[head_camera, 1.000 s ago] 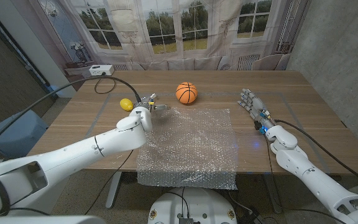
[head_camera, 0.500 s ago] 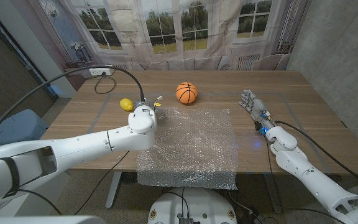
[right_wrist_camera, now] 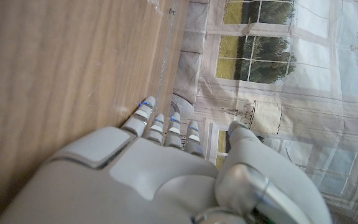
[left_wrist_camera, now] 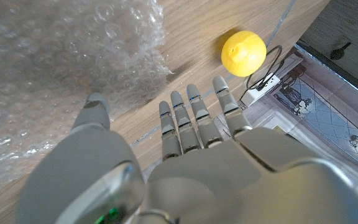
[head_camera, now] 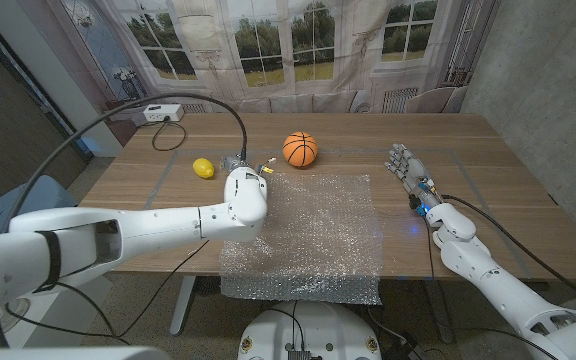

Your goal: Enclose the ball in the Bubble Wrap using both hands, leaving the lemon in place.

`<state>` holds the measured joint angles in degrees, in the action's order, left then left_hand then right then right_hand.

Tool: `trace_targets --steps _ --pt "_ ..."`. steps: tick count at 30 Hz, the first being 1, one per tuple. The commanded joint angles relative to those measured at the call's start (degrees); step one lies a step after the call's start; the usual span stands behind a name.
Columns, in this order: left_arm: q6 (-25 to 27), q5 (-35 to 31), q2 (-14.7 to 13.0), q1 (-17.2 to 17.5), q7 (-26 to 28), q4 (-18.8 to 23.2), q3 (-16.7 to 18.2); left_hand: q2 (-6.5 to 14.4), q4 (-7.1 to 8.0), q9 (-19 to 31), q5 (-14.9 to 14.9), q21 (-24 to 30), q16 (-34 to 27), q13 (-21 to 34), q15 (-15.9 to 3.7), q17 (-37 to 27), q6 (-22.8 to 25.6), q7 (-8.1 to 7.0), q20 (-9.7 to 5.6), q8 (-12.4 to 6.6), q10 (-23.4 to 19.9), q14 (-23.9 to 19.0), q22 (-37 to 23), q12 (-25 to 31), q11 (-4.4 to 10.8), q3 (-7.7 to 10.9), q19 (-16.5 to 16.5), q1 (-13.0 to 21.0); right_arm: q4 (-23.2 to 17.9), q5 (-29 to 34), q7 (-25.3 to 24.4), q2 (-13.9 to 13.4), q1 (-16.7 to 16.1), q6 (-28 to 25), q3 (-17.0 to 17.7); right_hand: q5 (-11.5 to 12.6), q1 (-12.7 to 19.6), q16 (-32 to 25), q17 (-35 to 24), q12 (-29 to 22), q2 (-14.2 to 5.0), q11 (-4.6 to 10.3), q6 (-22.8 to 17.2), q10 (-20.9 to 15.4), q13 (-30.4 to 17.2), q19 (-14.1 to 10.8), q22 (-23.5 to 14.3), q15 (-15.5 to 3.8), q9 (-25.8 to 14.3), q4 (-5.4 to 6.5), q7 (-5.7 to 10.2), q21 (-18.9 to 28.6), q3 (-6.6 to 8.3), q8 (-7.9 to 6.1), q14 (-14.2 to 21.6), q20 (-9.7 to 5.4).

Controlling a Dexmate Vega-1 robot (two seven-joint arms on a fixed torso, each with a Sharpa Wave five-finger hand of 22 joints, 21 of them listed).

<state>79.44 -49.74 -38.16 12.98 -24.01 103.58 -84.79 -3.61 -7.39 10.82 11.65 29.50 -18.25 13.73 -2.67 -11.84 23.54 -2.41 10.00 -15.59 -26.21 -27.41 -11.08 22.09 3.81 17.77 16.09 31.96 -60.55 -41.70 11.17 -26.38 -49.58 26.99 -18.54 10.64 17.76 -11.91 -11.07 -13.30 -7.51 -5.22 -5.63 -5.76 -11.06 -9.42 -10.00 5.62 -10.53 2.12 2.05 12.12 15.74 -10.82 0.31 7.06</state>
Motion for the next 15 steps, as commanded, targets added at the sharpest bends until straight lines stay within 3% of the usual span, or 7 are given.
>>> trace_targets --steps 1,5,9,10,11,12,15 --pt "-0.43 -4.85 5.34 -5.79 -5.17 -8.49 -8.44 0.99 -0.26 0.14 0.07 0.2 -1.07 0.69 -3.72 -0.35 5.65 0.04 -0.38 -1.38 -4.16 -2.81 -0.25 1.41 1.05 0.69 1.45 0.75 1.56 -0.12 -0.66 0.59 0.16 1.04 0.51 0.2 -0.3 -0.15 -0.22 0.32 0.01 0.02 -0.65 -0.39 -0.19 -0.41 -0.33 0.16 -0.08 0.17 -0.11 -0.1 0.13 -0.28 0.5 0.39" --pt "-0.51 -4.12 5.74 -6.29 -4.65 -9.29 -9.22 3.01 -1.37 0.25 -0.39 0.63 -3.05 1.39 -5.18 -1.19 13.16 -0.41 -1.51 -3.25 -8.96 -6.63 -0.42 3.1 2.64 1.99 2.77 4.18 1.3 -0.14 -1.31 0.45 -0.21 1.13 0.81 0.21 -0.34 -0.19 -0.23 0.35 -0.01 0.08 -0.68 -0.45 -0.2 -0.47 -0.33 0.11 -0.08 0.17 -0.12 -0.09 0.16 -0.28 0.66 0.48" --pt "-0.64 -3.77 5.87 -5.99 -2.55 -9.87 -9.48 5.13 -2.33 0.52 -1.17 1.74 -7.44 2.86 -6.63 -3.83 21.5 -0.15 -3.17 -5.46 -17.12 -13.01 -0.78 6.95 4.06 2.95 4.81 9.32 1.22 -0.05 -1.9 0.33 -0.52 1.06 0.95 0.22 -0.41 -0.34 -0.24 0.41 -0.02 0.03 -0.7 -0.48 -0.2 -0.48 -0.33 0.24 -0.08 0.19 -0.09 -0.1 0.17 -0.28 1.1 0.52" --pt "-0.76 -3.85 5.84 -5.84 -1.79 -9.94 -9.52 5.53 -2.78 0.67 -1.35 2.37 -9.47 3.55 -7.23 -5.02 24.6 0.02 -3.78 -6.54 -19.38 -15.87 -0.95 8.25 3.49 3.32 5.8 11.85 1.28 -0.07 -1.96 0.34 -0.56 1.09 1.0 0.22 -0.42 -0.35 -0.24 0.41 -0.02 0.03 -0.69 -0.48 -0.21 -0.49 -0.33 0.22 -0.08 0.19 -0.09 -0.1 0.17 -0.27 1.12 0.53" --pt "-0.65 -3.92 5.91 -5.57 -0.96 -10.07 -9.42 5.68 -3.3 0.77 -1.34 3.05 -10.87 4.26 -7.63 -6.23 26.73 0.51 -4.11 -7.33 -21.31 -16.98 -1.13 9.44 3.96 3.74 6.8 14.79 1.35 -0.07 -2.05 0.36 -0.58 1.11 1.02 0.22 -0.42 -0.35 -0.24 0.43 -0.02 0.01 -0.7 -0.45 -0.21 -0.51 -0.33 0.25 -0.08 0.19 -0.08 -0.09 0.18 -0.27 1.12 0.51" --pt "-0.29 -4.72 6.11 -5.11 0.73 -10.53 -9.61 6.78 -3.58 0.88 -1.14 3.88 -12.77 5.15 -8.19 -7.72 26.82 0.8 -4.83 -7.32 -22.73 -19.06 -1.37 10.6 4.07 4.78 7.84 18.9 1.51 -0.08 -2.09 0.37 -0.59 1.1 1.05 0.23 -0.43 -0.35 -0.24 0.43 -0.02 0.11 -0.68 -0.48 -0.21 -0.5 -0.33 0.29 -0.08 0.19 -0.07 -0.1 0.18 -0.27 1.16 0.53" --pt "-0.15 -4.47 6.05 -4.35 2.79 -10.59 -8.89 7.27 -3.49 1.29 -0.99 6.58 -17.34 7.89 -9.93 -12.34 26.16 0.96 -6.31 -6.73 -25.36 -22.17 -2.17 13.77 5.54 5.07 10.66 27.25 1.67 -0.03 -2.2 0.35 -0.65 1.2 1.1 0.23 -0.46 -0.37 -0.24 0.46 -0.02 0.02 -0.7 -0.49 -0.21 -0.53 -0.33 0.44 -0.08 0.19 -0.03 -0.1 0.2 -0.27 1.26 0.53"
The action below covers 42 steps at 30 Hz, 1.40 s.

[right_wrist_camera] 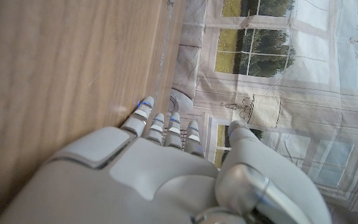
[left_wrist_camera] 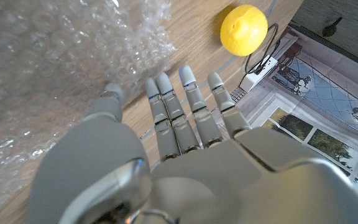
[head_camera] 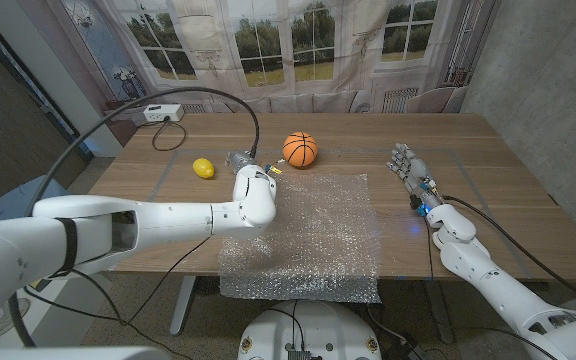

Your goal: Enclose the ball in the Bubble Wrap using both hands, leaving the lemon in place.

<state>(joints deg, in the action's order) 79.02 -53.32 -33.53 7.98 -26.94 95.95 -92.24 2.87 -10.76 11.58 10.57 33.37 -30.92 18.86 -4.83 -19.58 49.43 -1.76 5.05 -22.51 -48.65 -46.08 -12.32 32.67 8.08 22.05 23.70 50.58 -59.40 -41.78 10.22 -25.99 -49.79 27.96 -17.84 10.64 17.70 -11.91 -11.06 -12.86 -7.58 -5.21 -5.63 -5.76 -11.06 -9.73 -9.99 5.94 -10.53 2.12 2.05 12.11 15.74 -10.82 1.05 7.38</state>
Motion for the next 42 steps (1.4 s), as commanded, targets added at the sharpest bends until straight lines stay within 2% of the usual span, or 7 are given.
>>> trace_targets --steps 1,3,8,12,20,30,42 --pt "0.24 -0.74 1.4 0.7 5.98 -2.91 -1.38 1.64 -0.31 0.94 0.31 3.68 -5.93 3.69 -8.17 -5.88 -0.28 0.48 -1.42 0.35 -2.46 -4.91 -1.25 3.76 1.13 1.34 3.81 11.79 0.54 0.05 -1.23 -0.03 -0.44 0.25 0.4 0.24 -0.41 -0.37 -0.25 0.02 0.05 0.01 -0.68 -0.51 -0.21 -0.22 -0.33 0.1 -0.09 0.2 -0.02 -0.09 0.2 -0.26 0.51 0.23" --pt "-0.9 -0.95 0.86 3.2 11.4 -3.05 0.96 1.71 0.21 3.55 0.86 9.29 -8.12 7.48 -8.72 -8.66 3.19 0.84 -3.47 -2.68 -4.53 -11.33 -2.98 7.03 1.91 1.95 8.58 20.61 0.71 0.11 -1.4 -0.02 -0.5 0.28 0.42 0.24 -0.42 -0.37 -0.25 0.04 0.05 0.07 -0.67 -0.5 -0.22 -0.23 -0.33 0.09 -0.09 0.2 -0.04 -0.1 0.21 -0.25 0.53 0.24" --pt "-3.61 -0.54 -0.35 8.21 20.38 -2.29 6.6 2.06 0.97 4.42 1.03 13.11 -9.02 8.66 -8.52 -9.99 6.37 0.97 -5.2 -4.89 -5.59 -15.88 -3.87 7.3 1.47 1.81 11.44 21.93 0.69 -0.2 -1.26 0.03 -0.72 0.34 0.59 0.25 -0.48 -0.37 -0.26 0.08 0.04 0.04 -0.69 -0.56 -0.22 -0.22 -0.33 0.14 -0.09 0.21 -0.02 -0.11 0.22 -0.25 0.59 0.25" --pt "-2.05 1.1 -1.08 7.74 15.63 1.34 7.86 -1.44 9.81 2.84 -0.71 15.94 -2.1 6.61 -7.21 -8.56 -1.89 0.88 -3.74 -1.41 -0.38 -9.77 -3.13 1.99 -0.75 -5.58 9.35 2.93 -0.75 0.15 -1.72 -0.51 -1.27 0.38 0.64 0.25 -0.51 -0.35 -0.26 0.12 0.05 0.05 -0.72 -0.55 -0.22 -0.22 -0.33 0.12 -0.09 0.21 -0.06 -0.12 0.23 -0.26 0.6 0.27" --pt "0.97 -12.27 -0.1 5.45 -6.14 3.55 5.27 -6.5 15.96 0.79 0.23 14.72 9.32 4.74 -2.04 -3.59 -20.14 0.55 0.74 8.58 14.28 3.15 -0.02 -5.67 -5.22 -12.63 3.08 -13.9 -3.88 0.73 -2.67 -1.74 -2.44 0.31 0.85 0.27 -0.55 -0.36 -0.25 0.14 0.07 0.04 -0.79 -0.73 -0.23 -0.23 -0.33 0.29 -0.09 0.18 -0.07 -0.14 0.28 -0.27 0.79 0.29" --pt "-0.17 -31.7 0.79 2.92 -38.09 3.19 2.24 -9.9 16.69 0.5 1.08 13.39 11.99 4.81 -0.25 -1.48 -24.52 2.72 2.23 10.58 16.71 6.86 0.8 -7.44 -6.93 -15.55 0.93 -17.46 -6.46 0.65 -3.23 -2.77 -4.26 0.43 1.32 0.27 -0.64 -0.37 -0.25 0.23 0.12 0.06 -0.88 -0.8 -0.24 -0.33 -0.33 0.37 -0.09 0.17 0.0 -0.13 0.3 -0.28 0.99 0.28" --pt "-23.69 -54.93 6.89 22.94 -51.82 0.78 30.52 -11.34 15.17 0.37 2.65 11.32 14.34 4.52 0.79 0.11 -27.83 2.96 3.69 11.2 20.25 11.45 1.21 -9.96 -7.4 -16.43 -2.61 -15.36 -7.21 -0.32 -2.59 -3.12 -6.23 1.39 2.07 0.26 -0.94 -0.39 -0.3 0.3 0.14 0.09 -0.94 -0.95 -0.26 -0.43 -0.33 0.56 -0.09 0.29 0.01 -0.12 0.26 -0.28 1.19 0.29"
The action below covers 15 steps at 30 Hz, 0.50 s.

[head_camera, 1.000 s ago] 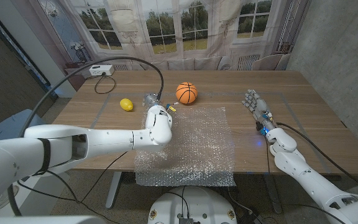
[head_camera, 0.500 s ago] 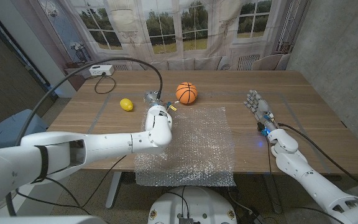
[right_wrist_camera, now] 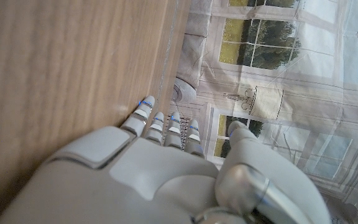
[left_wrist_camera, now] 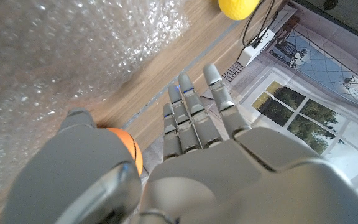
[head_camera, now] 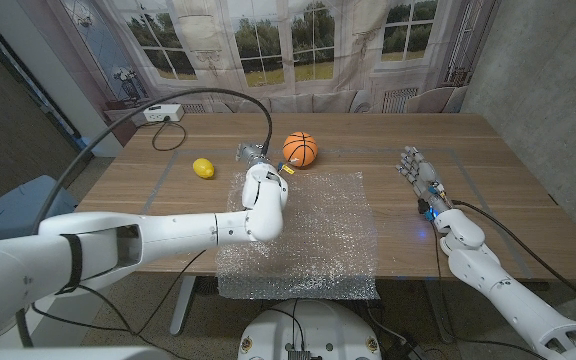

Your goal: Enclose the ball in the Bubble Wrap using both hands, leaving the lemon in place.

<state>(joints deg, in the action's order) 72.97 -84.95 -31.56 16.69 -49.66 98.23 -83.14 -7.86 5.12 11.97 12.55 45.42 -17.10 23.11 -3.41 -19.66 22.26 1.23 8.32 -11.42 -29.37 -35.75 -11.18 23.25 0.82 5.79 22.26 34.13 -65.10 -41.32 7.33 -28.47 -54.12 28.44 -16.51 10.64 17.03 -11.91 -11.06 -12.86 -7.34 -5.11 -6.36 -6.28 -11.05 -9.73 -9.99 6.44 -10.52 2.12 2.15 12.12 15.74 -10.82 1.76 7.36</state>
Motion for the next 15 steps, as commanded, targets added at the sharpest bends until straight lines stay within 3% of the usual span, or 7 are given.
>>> trace_targets --steps 1,9,11,13,15 --pt "-19.18 -24.11 5.63 15.29 -29.14 -1.91 23.03 -0.85 -0.8 -0.03 0.75 -0.82 0.57 0.29 -0.7 0.23 -0.68 0.02 0.5 0.09 1.23 1.25 0.08 -0.65 -0.08 -0.32 -1.3 1.17 -1.72 -0.82 0.22 -0.74 -2.14 0.93 0.83 0.26 -0.28 -0.39 -0.31 0.31 -0.1 -0.01 -0.23 -0.42 -0.27 -0.43 -0.33 0.06 -0.1 0.3 -0.07 -0.13 0.26 -0.28 0.48 0.3" --pt "-26.05 -29.82 10.57 21.77 -25.09 -3.95 31.49 -1.3 -1.85 -0.04 1.75 -1.04 0.22 0.49 -1.72 0.48 0.86 -0.21 0.2 -0.73 -0.2 0.23 0.16 -0.13 0.75 -0.91 -0.75 2.89 -2.62 -0.85 -0.43 -1.15 -3.09 0.83 1.19 0.26 -0.47 -0.42 -0.33 0.33 -0.09 -0.07 -0.32 -0.64 -0.28 -0.51 -0.33 0.29 -0.1 0.37 -0.07 -0.13 0.25 -0.29 0.71 0.38" --pt "-26.33 -30.63 11.59 22.94 -21.66 -5.51 32.45 0.54 -2.34 0.0 2.48 -0.78 -0.67 0.68 -2.42 0.43 3.09 -0.09 -0.37 -1.48 -2.49 -1.92 0.14 0.9 1.57 -0.14 0.62 4.69 -2.59 -0.86 -0.6 -1.1 -3.16 0.99 1.33 0.26 -0.52 -0.42 -0.34 0.36 -0.07 -0.1 -0.34 -0.63 -0.28 -0.52 -0.33 0.31 -0.1 0.39 -0.08 -0.13 0.24 -0.29 0.76 0.42" --pt "-27.43 -31.39 12.22 23.67 -20.43 -6.12 33.37 3.47 -3.57 0.07 2.72 -0.44 -1.78 0.88 -3.64 0.36 7.08 -0.36 -1.12 -2.58 -5.19 -4.82 0.08 2.22 2.73 1.77 2.2 8.18 -2.58 -0.84 -0.66 -1.09 -3.17 1.0 1.35 0.26 -0.56 -0.42 -0.34 0.35 -0.07 -0.05 -0.38 -0.69 -0.28 -0.55 -0.33 0.32 -0.1 0.4 -0.07 -0.12 0.24 -0.3 0.77 0.43" --pt "-27.78 -30.71 12.91 24.21 -18.37 -7.78 34.49 3.97 -4.07 0.08 2.62 -0.28 -1.96 0.93 -3.89 0.43 8.42 -0.37 -1.31 -2.92 -5.92 -5.54 0.07 2.57 3.34 2.25 2.81 9.23 -2.67 -0.83 -1.03 -1.06 -3.29 1.02 1.48 0.27 -0.58 -0.41 -0.34 0.36 -0.08 -0.03 -0.38 -0.69 -0.28 -0.54 -0.33 0.31 -0.1 0.41 -0.07 -0.13 0.24 -0.3 0.77 0.42"
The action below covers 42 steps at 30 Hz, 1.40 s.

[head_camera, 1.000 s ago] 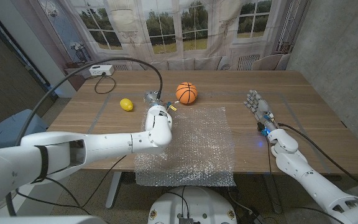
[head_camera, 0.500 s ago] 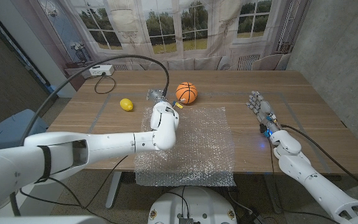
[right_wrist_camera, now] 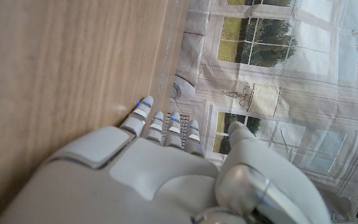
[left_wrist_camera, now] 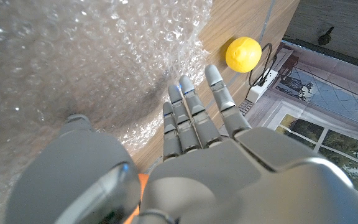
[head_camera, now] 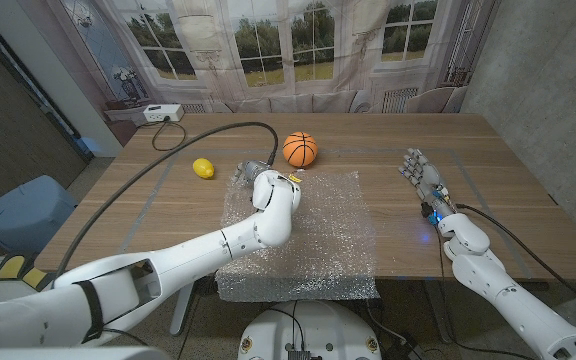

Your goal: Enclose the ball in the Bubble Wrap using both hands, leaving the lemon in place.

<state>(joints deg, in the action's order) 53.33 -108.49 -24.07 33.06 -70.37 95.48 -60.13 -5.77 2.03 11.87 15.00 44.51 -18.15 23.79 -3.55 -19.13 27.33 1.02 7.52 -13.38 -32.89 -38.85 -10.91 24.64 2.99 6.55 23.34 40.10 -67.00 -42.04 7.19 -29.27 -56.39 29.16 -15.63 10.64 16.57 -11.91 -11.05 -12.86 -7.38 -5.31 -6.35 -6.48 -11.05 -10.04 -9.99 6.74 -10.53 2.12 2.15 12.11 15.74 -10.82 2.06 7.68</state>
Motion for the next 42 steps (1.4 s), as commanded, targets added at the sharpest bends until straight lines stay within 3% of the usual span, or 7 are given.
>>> trace_targets --steps 1,11,15,17,20,29,42 --pt "-8.37 -7.27 5.63 8.1 2.65 -5.01 11.86 2.63 -1.58 0.17 0.08 0.65 -1.05 0.15 -4.09 -0.08 4.02 -0.16 -0.73 -1.06 -2.88 -2.92 -0.21 1.34 1.23 2.18 1.85 4.58 -0.8 -0.11 -0.92 -0.26 -1.03 0.29 0.61 0.27 -0.14 -0.41 -0.35 0.36 -0.04 0.17 -0.4 -0.51 -0.28 -0.24 -0.33 0.0 -0.1 0.42 -0.06 -0.12 0.24 -0.3 0.5 0.12" --pt "-6.74 -1.69 5.44 10.41 15.81 -7.77 13.7 7.48 -7.43 0.43 -3.56 3.38 -5.66 0.11 -8.73 -0.9 19.97 -1.59 -4.71 -6.41 -14.75 -14.4 -0.55 4.92 5.01 7.15 7.57 14.08 -1.79 1.77 -3.67 -1.12 -1.27 -0.8 0.4 0.28 -0.31 -0.4 -0.36 0.46 -0.02 0.19 -0.36 -0.53 -0.29 -0.25 -0.33 0.1 -0.1 0.47 0.04 -0.15 0.24 -0.26 0.61 0.17" --pt "-5.55 1.95 4.6 11.31 22.34 -7.83 13.84 10.12 -11.51 1.26 -3.96 5.25 -8.95 1.04 -9.73 -3.7 25.2 -1.92 -6.11 -9.01 -19.63 -18.74 -0.92 6.62 6.29 10.08 9.15 21.72 -1.6 1.96 -4.09 -1.04 -1.08 -1.14 0.26 0.28 -0.33 -0.4 -0.35 0.49 0.0 0.15 -0.34 -0.54 -0.29 -0.26 -0.33 0.12 -0.1 0.46 0.01 -0.16 0.26 -0.24 0.7 0.17" --pt "-4.92 3.51 3.79 11.77 26.49 -7.56 13.61 11.32 -13.25 2.62 -3.42 7.48 -11.13 2.33 -10.16 -5.71 28.43 -1.8 -6.95 -11.4 -23.99 -22.72 -1.49 8.34 7.19 13.0 9.88 30.21 -1.51 2.39 -4.58 -1.0 -0.94 -1.18 0.13 0.29 -0.33 -0.38 -0.34 0.5 0.0 0.15 -0.36 -0.55 -0.29 -0.24 -0.33 0.11 -0.1 0.45 0.03 -0.17 0.27 -0.25 0.68 0.19" --pt "-4.17 7.48 2.51 12.82 33.96 -6.14 13.79 10.92 -12.54 3.18 -3.38 9.89 -11.47 3.21 -10.13 -6.73 29.16 -1.78 -8.49 -12.25 -24.75 -24.19 -2.04 8.64 6.83 13.54 11.32 32.84 -1.14 2.5 -4.46 -0.79 -0.55 -1.03 -0.03 0.3 -0.32 -0.35 -0.33 0.54 0.02 0.21 -0.35 -0.52 -0.3 -0.22 -0.33 0.13 -0.09 0.42 0.04 -0.18 0.29 -0.24 0.67 0.21" --pt "-4.59 25.0 -0.19 16.31 63.66 0.16 15.73 10.9 -11.79 3.2 -3.36 11.69 -11.7 4.18 -9.82 -7.99 30.16 -1.8 -8.64 -12.92 -25.36 -25.26 -2.34 8.79 6.72 13.61 10.78 33.54 -0.88 2.97 -4.84 -0.19 0.2 -0.61 -0.38 0.32 -0.33 -0.23 -0.3 0.6 0.09 0.21 -0.3 -0.54 -0.3 -0.13 -0.33 0.13 -0.09 0.34 0.04 -0.24 0.32 -0.2 0.58 0.24" --pt "-8.93 40.2 -2.23 16.26 90.13 2.68 15.93 11.07 -11.41 3.46 -3.26 13.09 -11.25 5.12 -9.86 -8.95 30.1 -1.84 -8.64 -13.33 -25.47 -25.1 -2.39 8.76 7.09 13.71 10.04 33.58 -2.64 3.79 -6.72 -0.09 -0.76 0.08 -0.26 0.35 -0.38 -0.13 -0.28 0.7 0.1 0.16 -0.33 -0.55 -0.31 -0.1 -0.33 0.12 -0.09 0.29 0.01 -0.27 0.4 -0.2 0.52 0.22"
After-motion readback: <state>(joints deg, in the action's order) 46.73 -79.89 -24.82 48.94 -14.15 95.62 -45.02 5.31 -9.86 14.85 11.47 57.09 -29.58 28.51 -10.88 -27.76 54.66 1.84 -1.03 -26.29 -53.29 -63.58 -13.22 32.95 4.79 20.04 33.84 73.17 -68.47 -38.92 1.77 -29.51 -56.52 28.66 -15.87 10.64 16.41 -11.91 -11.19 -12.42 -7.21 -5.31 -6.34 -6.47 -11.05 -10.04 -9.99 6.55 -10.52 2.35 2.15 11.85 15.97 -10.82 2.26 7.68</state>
